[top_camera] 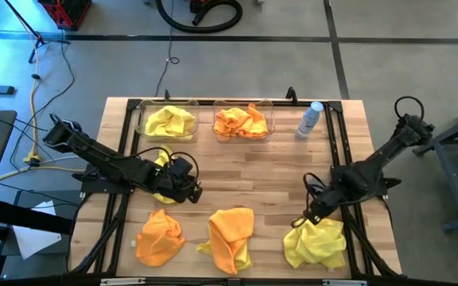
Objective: Sort microfiber towel by color & place in baskets
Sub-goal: Put the yellow microfiber towel into the left transparent bin
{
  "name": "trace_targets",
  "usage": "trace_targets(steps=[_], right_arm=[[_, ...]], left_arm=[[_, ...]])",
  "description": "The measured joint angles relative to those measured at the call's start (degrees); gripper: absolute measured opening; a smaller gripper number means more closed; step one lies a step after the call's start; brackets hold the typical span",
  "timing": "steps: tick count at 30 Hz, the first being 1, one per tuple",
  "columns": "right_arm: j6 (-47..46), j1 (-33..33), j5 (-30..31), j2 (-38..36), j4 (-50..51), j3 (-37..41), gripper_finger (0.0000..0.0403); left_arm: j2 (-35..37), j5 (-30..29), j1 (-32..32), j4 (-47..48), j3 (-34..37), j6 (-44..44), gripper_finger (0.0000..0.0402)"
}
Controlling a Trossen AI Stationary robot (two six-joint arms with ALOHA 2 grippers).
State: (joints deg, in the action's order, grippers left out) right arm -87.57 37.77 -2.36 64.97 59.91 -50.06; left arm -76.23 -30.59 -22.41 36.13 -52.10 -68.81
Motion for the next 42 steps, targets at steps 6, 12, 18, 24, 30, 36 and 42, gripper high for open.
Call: trace_targets(steps=[6, 12, 18, 24, 30, 36, 42], right_arm=[[-7.70, 6.32, -0.28, 0.00, -3.14, -0.02, 0.0149], [-14.94, 11.51, 2.21, 0.26, -5.62, -0.51, 0.0149], [-20.71, 14.23, 5.28, 6.84, 2.48, -9.38, 0.0148], [-21.53, 14.41, 2.66, 18.81, 15.27, -23.45, 0.0148], [-11.30, 15.65, -1.20, 28.80, 13.21, -30.51, 0.0148], [0.57, 18.30, -1.18, 36.38, 2.58, -31.38, 0.0148], [-0.93, 17.60, -0.86, 43.75, 5.15, -31.39, 0.0148]], left_arm=[[0.00, 0.80, 0.71, -0.03, 0.00, 3.37, 0.0131], [0.16, 1.03, 0.79, 0.01, 0.00, 10.30, 0.0131], [0.26, 2.62, 1.40, 1.55, 0.00, 15.43, 0.0131], [0.74, 3.53, 1.83, 7.49, 0.00, 18.60, 0.0131], [4.58, 4.99, 2.99, 11.84, 0.02, 26.98, 0.0131], [9.22, 6.41, 5.00, 12.95, 0.02, 32.90, 0.0131], [12.93, 6.69, 6.05, 13.01, 0.02, 37.52, 0.0131]])
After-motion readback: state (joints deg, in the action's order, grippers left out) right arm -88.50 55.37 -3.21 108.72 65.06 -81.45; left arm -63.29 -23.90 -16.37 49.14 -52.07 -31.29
